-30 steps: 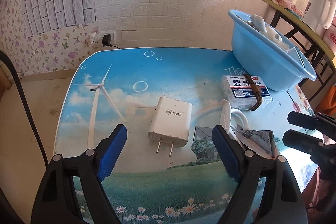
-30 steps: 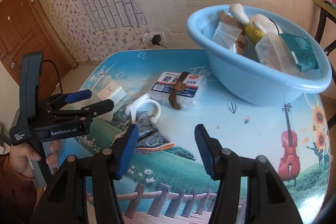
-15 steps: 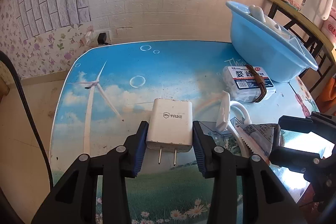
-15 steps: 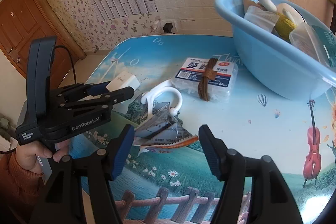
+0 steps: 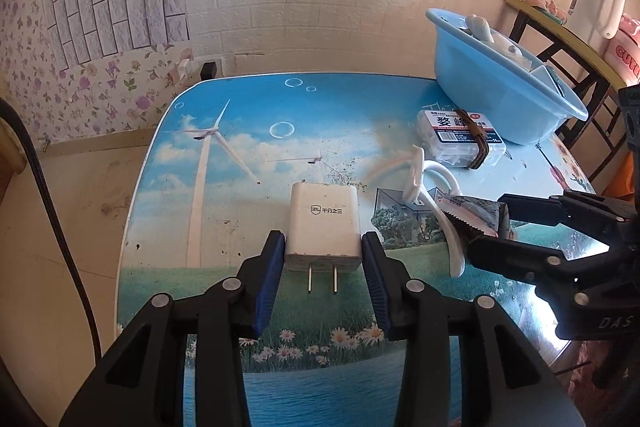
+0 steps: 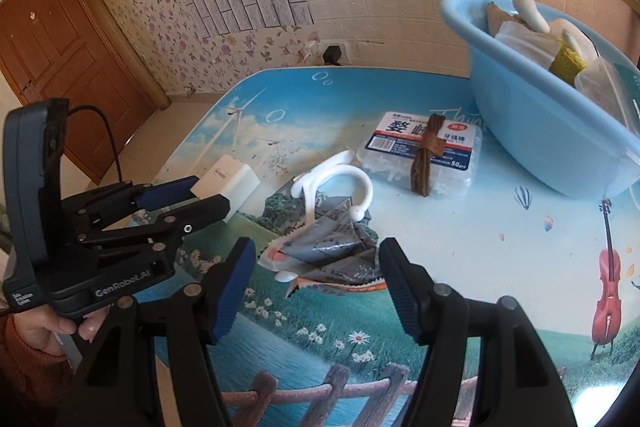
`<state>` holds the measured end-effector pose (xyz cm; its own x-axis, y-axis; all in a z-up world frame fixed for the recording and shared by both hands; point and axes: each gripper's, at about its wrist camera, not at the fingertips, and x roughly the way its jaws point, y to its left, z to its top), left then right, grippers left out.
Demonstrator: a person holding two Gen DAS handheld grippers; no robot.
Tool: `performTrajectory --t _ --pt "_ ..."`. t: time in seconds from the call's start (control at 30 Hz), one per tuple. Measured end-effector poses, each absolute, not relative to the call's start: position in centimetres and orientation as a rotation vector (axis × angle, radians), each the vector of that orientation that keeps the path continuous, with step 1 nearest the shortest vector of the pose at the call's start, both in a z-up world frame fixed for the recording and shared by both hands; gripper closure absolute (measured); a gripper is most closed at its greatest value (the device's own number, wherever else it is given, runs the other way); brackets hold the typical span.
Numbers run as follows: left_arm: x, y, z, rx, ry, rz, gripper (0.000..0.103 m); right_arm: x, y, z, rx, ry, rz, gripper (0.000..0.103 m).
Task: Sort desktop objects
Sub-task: 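Carry the charger and wrapper into the blue basin and open both tools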
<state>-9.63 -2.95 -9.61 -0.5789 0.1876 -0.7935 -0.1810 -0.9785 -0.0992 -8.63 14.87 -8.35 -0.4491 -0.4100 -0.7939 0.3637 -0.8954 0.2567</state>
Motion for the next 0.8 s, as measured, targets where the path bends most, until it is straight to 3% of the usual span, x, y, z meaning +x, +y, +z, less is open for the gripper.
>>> performTrajectory --t 0.1,0.13,0.2,0.8 --pt "-10.1 -2.8 -9.7 -1.317 0.000 2.615 0.064 -9.2 15.5 -9.0 1.325 -0.100 -2.338 0.042" --pt "-10.3 -2.7 -9.8 -1.319 0.005 2.612 0.064 -9.2 15.7 -8.9 1.320 -0.100 -2.336 0.056" --pt "-10.8 -2.5 -10.1 -1.325 0.020 2.609 0.064 -9.0 16.0 -8.7 1.311 -0.081 -2.345 0.061" --pt "-7.2 1.0 -10.4 -1.281 0.010 2.601 0.065 -5.6 27.0 -6.9 1.331 -0.084 -2.636 0.063"
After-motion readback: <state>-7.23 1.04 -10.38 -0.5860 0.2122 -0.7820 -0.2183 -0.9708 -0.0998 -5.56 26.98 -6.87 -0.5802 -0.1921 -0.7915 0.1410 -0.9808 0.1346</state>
